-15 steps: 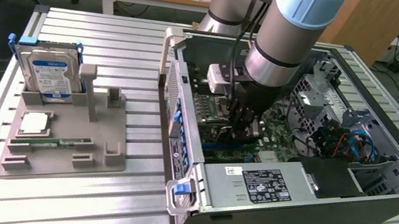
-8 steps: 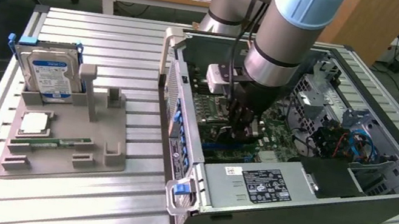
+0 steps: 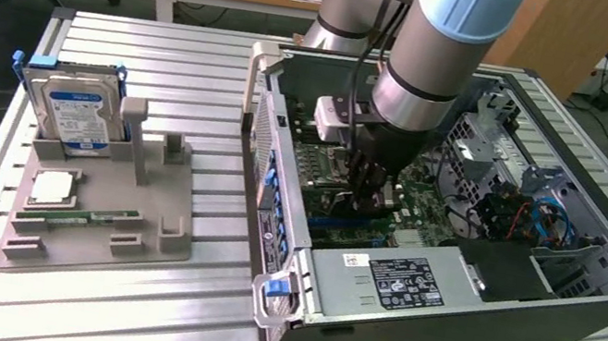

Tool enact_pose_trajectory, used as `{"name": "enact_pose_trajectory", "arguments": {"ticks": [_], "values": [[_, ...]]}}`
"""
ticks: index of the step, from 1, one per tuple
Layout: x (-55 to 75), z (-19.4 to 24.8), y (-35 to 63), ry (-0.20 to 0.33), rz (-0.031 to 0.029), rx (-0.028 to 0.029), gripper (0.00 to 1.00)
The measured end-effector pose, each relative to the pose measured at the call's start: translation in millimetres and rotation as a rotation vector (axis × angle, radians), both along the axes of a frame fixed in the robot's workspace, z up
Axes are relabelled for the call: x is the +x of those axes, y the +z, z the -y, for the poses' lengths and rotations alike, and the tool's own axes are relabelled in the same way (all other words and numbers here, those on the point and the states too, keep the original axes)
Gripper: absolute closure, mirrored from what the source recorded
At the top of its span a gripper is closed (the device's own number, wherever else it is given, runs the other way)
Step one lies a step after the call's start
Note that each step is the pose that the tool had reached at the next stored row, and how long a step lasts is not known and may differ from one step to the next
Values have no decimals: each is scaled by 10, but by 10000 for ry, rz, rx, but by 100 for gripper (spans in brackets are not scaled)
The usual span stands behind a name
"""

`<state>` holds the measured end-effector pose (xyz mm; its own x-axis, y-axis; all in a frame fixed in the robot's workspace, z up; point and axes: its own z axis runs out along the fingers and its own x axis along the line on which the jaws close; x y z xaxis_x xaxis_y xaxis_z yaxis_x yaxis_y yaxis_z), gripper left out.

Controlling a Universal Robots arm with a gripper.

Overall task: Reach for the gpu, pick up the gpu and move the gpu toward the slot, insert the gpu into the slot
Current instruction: 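Insert the gpu into the slot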

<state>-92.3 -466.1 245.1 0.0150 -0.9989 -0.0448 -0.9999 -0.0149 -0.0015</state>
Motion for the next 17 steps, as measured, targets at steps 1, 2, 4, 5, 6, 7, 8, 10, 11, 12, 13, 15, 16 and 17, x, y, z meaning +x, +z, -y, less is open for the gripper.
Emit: {"name": "enact_pose_trajectory", "arguments": {"ticks": [1,2,4,5,6,7,8,10,11,12,13,15,16,17], "values": [[0,1,-1,-28,-1,-2,74],[0,1,-2,-57,-1,-2,74],[0,0,-8,-111,0,0,74],[0,0,-11,-127,0,0,74],[0,0,-12,-130,0,-1,74],[0,1,-12,-131,0,-2,74],[0,0,-13,-131,0,-1,74],[-1,0,-19,-132,2,3,74],[-2,0,-25,-132,3,3,74],[-3,0,-29,-130,2,1,74],[-3,0,-33,-130,1,1,74],[-5,0,-39,-131,0,0,74],[-5,0,-42,-131,0,-1,74],[-5,0,-44,-132,1,0,74]]}}
